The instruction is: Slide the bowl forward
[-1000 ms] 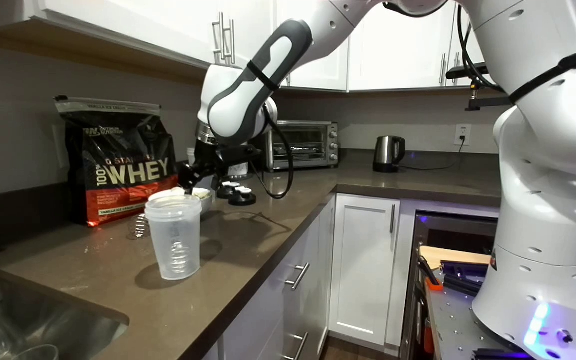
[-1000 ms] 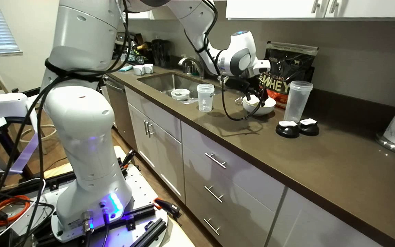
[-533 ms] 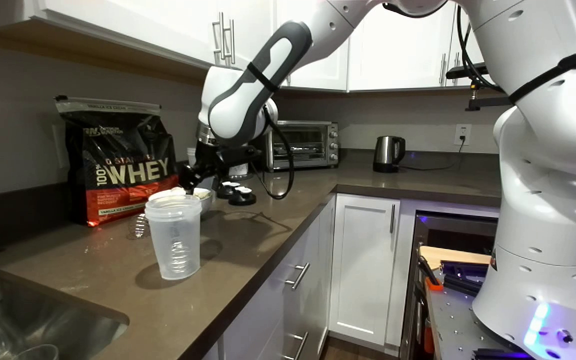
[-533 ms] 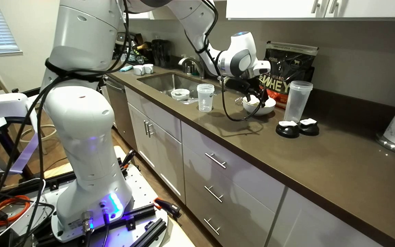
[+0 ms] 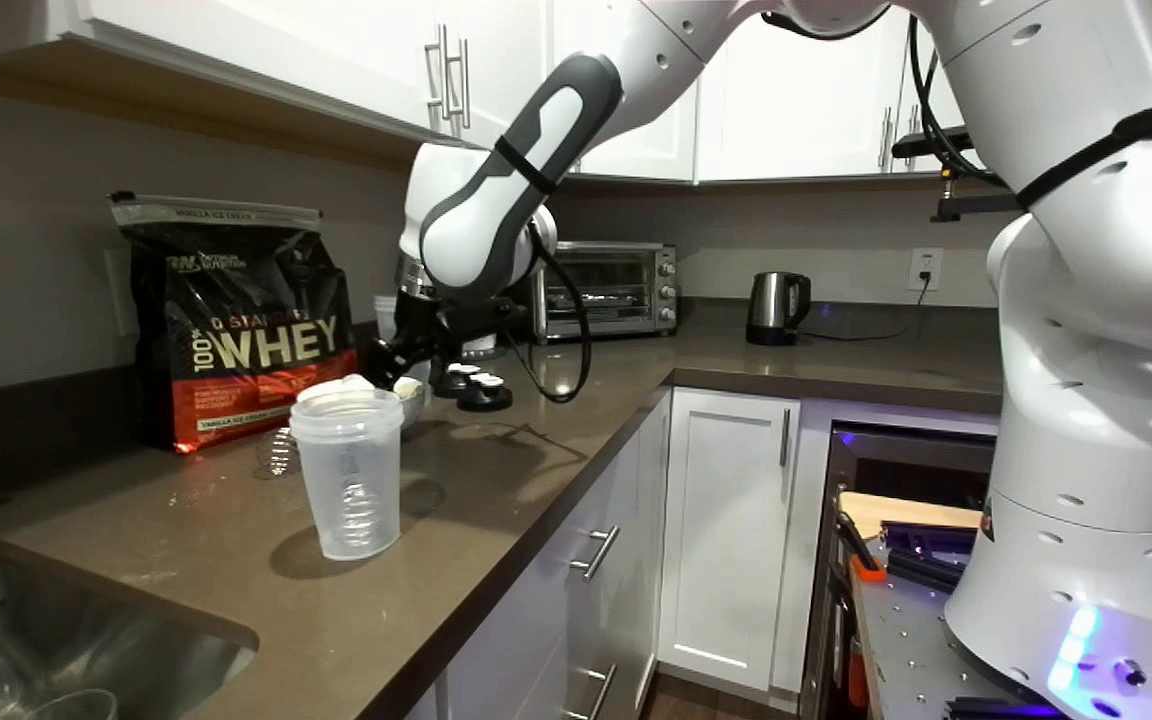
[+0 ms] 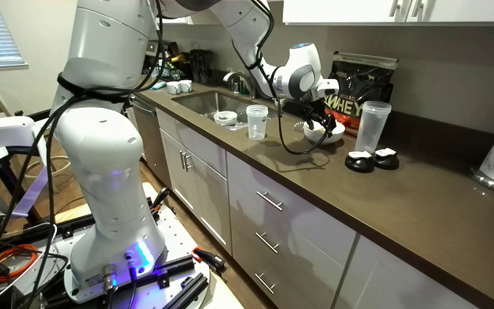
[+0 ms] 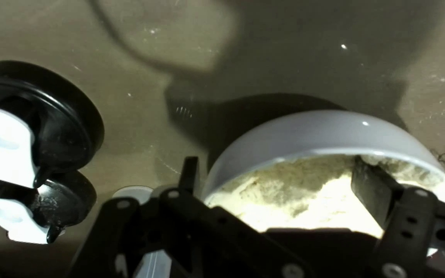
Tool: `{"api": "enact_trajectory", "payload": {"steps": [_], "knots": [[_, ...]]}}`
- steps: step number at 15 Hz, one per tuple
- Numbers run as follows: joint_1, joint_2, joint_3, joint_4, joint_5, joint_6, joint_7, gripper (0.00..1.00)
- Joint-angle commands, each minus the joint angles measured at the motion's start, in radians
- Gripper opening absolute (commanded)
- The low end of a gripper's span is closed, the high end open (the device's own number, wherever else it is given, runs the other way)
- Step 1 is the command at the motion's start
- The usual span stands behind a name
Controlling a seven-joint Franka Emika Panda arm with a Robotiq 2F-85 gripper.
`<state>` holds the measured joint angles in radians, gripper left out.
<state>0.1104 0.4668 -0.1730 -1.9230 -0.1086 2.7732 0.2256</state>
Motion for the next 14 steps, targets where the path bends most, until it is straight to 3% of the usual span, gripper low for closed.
{"api": "enact_trajectory", "payload": {"steps": [1, 14], "knots": [[0.014, 0.005, -0.015, -0.001, -0.033, -0.003, 0.03, 1.0], [0.024, -0.016, -0.033, -0.015, -0.065, -0.027, 0.028, 1.0]]}}
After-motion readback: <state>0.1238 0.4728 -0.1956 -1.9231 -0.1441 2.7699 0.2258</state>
